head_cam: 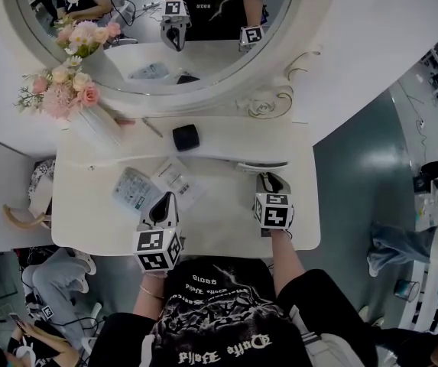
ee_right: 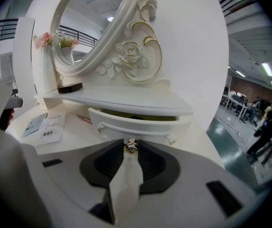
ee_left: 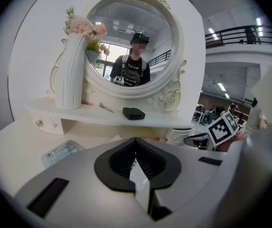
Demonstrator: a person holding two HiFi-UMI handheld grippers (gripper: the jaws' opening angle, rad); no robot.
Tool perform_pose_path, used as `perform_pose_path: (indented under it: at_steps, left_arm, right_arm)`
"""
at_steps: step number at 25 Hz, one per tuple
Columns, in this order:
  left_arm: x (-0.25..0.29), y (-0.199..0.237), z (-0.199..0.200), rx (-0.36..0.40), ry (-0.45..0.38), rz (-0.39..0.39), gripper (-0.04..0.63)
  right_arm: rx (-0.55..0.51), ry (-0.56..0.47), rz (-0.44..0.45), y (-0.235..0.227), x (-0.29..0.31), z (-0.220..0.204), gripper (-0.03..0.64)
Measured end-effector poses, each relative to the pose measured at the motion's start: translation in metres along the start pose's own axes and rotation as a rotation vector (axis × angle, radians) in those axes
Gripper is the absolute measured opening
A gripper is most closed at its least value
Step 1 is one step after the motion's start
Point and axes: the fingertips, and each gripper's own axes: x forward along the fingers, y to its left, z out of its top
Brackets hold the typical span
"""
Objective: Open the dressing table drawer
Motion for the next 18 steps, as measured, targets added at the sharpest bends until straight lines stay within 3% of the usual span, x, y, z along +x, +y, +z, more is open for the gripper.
perform_pose_path:
  at_steps: [18]
  left_arm:
    - [-0.01,0.001,-0.006,0.0,-0.006,0.001,0.015]
  right_arm:
    - [-0.009,0.017,0.003,0.004,-0.013,-0.015,0.1]
